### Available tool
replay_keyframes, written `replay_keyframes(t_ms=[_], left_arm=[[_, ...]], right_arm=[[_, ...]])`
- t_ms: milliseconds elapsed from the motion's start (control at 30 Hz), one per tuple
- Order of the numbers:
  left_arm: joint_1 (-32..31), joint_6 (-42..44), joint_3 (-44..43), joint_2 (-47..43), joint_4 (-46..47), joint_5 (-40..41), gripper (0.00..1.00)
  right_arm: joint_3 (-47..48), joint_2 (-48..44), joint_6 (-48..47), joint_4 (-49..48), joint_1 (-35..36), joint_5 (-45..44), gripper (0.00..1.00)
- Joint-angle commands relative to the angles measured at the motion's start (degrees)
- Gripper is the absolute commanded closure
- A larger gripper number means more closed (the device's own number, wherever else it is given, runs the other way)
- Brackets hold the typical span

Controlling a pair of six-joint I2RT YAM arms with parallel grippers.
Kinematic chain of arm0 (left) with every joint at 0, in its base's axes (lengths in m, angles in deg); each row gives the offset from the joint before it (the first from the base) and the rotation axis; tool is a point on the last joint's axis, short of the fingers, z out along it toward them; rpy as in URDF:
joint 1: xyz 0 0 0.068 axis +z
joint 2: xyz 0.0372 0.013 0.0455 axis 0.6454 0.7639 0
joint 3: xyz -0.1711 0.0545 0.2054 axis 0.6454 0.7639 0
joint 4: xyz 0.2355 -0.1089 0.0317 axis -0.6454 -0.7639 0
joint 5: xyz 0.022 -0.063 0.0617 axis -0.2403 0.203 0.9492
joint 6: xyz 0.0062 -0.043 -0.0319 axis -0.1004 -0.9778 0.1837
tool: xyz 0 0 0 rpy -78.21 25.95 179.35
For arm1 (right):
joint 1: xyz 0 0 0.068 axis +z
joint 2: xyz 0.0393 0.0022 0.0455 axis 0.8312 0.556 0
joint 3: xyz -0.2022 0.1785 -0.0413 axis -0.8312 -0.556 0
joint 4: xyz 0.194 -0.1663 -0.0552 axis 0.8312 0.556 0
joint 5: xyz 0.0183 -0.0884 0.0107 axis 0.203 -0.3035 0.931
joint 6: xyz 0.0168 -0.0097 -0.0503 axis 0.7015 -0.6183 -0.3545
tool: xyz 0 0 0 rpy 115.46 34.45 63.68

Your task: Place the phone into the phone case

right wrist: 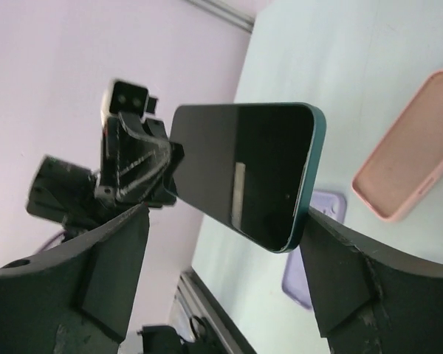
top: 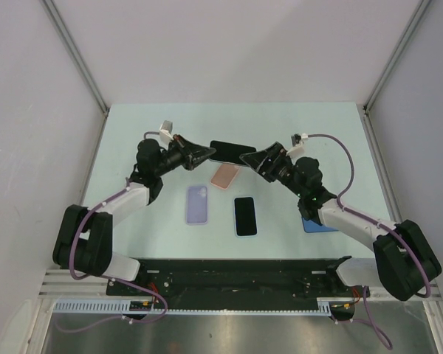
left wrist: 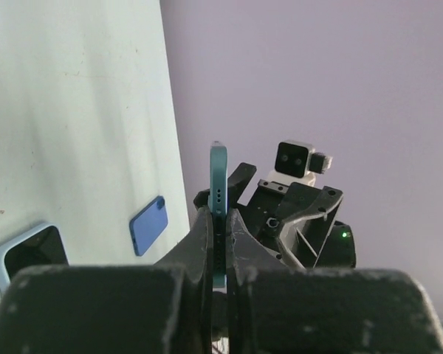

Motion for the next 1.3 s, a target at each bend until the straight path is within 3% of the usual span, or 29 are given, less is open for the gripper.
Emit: replay_keyframes(t_ms=[0,133,233,333,367,467,500,567,600,667,800,933,1033,1200,1267], left_arm=[[0.1,-8.0,2.7,-3.6,12.5,2.6,1.00],[0.1,-10.9,5.7,-4.4,17.3,3.4,1.00],[0.1,-10.4,6.6,-5.6,17.0,4.1,1.00],[0.0,-9.5,8.3,-6.5,16.9,4.1,1.00],[0.0,-9.4,8.7,-6.6,16.7,3.9,1.00],[-0.1,-7.5,10.4,-8.0,14.5,3.2,0.87],[0.0,-6.3,10.8,-8.7,13.7,2.9,0.72],[0.1,-4.1,11.2,-9.7,10.3,2.1,0.54],[0.1,-0.8,10.9,-10.2,8.3,1.7,0.41],[0.2,3.3,9.5,-12.6,-0.4,2.2,0.27],[0.4,18.5,4.6,-17.6,-22.4,7.7,0.15],[0.5,27.0,0.3,-19.5,-41.7,15.6,0.12],[0.5,32.6,0.3,-18.6,-47.5,20.8,0.12],[0.6,41.8,-4.7,-8.2,-60.2,27.1,0.13],[0.6,42.8,-5.8,-5.5,-62.0,28.7,0.19]], right_arm=[[0.1,2.1,4.5,-11.8,2.0,-5.5,0.18],[0.1,2.6,4.7,-13.4,2.7,-7.9,0.25],[0.1,2.5,4.2,-16.0,3.6,-8.8,0.39],[0.1,2.1,3.5,-15.2,4.7,-10.3,0.60],[0.0,1.9,3.3,-14.6,4.8,-10.6,0.73],[-0.7,0.9,0.8,-14.1,4.8,-11.1,0.89],[-0.8,0.4,-0.2,-13.6,4.7,-11.0,0.92],[-0.8,-1.0,-2.3,-12.0,3.7,-10.3,0.96],[-0.9,-1.5,-3.0,-11.6,3.4,-9.7,0.96],[-0.9,-3.1,-4.6,-9.6,1.5,-7.1,0.98],[-0.8,-6.2,-5.7,-5.0,-3.0,-1.2,1.00],[-0.8,-8.9,-6.0,0.7,-8.3,7.2,1.00],[-0.4,-11.3,-8.7,6.3,-11.7,11.8,1.00],[-0.3,-13.3,-14.6,15.5,-14.9,19.0,1.00],[-0.3,-13.9,-15.9,18.4,-14.8,20.6,1.00]])
